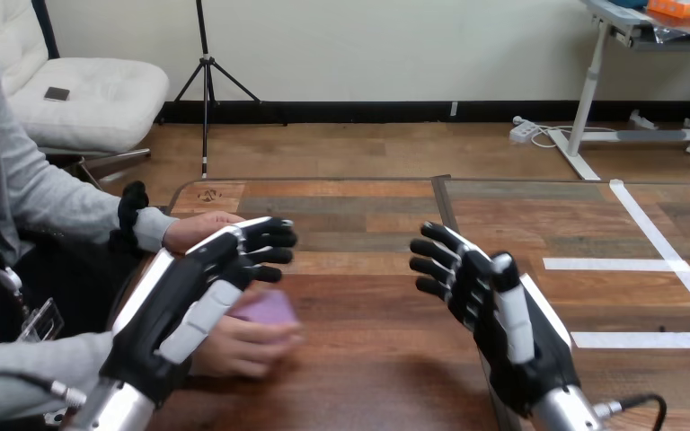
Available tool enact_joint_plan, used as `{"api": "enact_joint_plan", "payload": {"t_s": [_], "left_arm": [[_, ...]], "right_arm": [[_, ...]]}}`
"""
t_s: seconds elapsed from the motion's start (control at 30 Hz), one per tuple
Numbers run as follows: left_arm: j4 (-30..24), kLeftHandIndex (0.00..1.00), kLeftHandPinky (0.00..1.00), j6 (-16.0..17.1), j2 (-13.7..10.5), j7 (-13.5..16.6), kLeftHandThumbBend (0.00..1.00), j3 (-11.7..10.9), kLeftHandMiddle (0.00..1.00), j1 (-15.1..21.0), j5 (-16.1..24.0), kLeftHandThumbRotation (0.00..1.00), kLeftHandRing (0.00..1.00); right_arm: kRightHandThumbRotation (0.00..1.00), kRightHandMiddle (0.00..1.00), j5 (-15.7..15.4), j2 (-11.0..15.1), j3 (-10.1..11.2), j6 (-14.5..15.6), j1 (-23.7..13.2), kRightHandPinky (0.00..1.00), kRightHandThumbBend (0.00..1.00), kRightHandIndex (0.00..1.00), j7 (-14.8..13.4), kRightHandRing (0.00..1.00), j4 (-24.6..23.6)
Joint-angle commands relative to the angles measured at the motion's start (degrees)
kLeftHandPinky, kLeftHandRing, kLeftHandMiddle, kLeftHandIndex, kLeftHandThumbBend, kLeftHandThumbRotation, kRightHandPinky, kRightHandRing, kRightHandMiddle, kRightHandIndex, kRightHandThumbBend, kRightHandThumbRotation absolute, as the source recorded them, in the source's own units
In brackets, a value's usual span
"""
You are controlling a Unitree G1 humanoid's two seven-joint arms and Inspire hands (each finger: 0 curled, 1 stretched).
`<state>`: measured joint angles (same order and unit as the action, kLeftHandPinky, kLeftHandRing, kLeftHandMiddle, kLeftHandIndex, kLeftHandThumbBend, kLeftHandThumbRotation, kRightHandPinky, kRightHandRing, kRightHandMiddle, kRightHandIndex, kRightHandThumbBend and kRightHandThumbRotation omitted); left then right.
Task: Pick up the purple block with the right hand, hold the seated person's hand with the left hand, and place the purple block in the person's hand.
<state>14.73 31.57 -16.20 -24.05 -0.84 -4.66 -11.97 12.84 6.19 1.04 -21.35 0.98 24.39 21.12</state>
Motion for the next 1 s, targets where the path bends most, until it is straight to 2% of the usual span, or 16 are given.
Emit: {"api": "enact_joint_plan", "payload": {"t_s": [0.0,0.1,0.3,0.5,0.8,0.97], "left_arm": [[-4.7,0.76,0.79,-1.0,1.7,0.7,0.78,-0.9,0.80,-1.6,-1.7,0.89,0.81],[-6.3,0.76,0.82,-1.5,2.0,0.7,0.77,-0.9,0.81,-3.1,-2.1,0.89,0.83],[-8.1,0.77,0.85,-1.6,2.7,1.1,0.75,-1.0,0.82,-5.0,-2.0,0.90,0.84],[-8.4,0.77,0.85,-0.5,3.7,1.1,0.74,-1.2,0.82,-5.6,-2.2,0.93,0.84],[-9.4,0.79,0.88,-0.2,4.7,1.4,0.72,-1.3,0.84,-6.6,-2.2,0.97,0.86],[-9.2,0.79,0.91,1.0,6.1,1.5,0.68,-1.4,0.85,-7.0,-3.0,0.98,0.87]], "right_arm": [[1.00,0.87,1.8,-0.3,0.9,-0.9,-0.5,0.89,0.99,0.88,0.7,0.88,-4.3],[1.00,0.88,2.3,-0.1,1.0,-0.7,0.4,0.90,1.00,0.88,1.1,0.89,-4.9],[1.00,0.87,2.3,-0.4,1.4,-0.6,2.1,0.89,1.00,0.87,0.1,0.87,-6.3],[1.00,0.86,2.7,-0.8,1.8,-0.1,3.3,0.87,1.00,0.86,-0.8,0.86,-7.5],[1.00,0.87,3.6,-0.9,2.2,-1.6,4.0,0.87,0.98,0.87,0.2,0.87,-7.6],[1.00,0.87,4.6,-1.1,2.4,-2.0,4.5,0.88,0.97,0.87,0.8,0.88,-8.2]]}}
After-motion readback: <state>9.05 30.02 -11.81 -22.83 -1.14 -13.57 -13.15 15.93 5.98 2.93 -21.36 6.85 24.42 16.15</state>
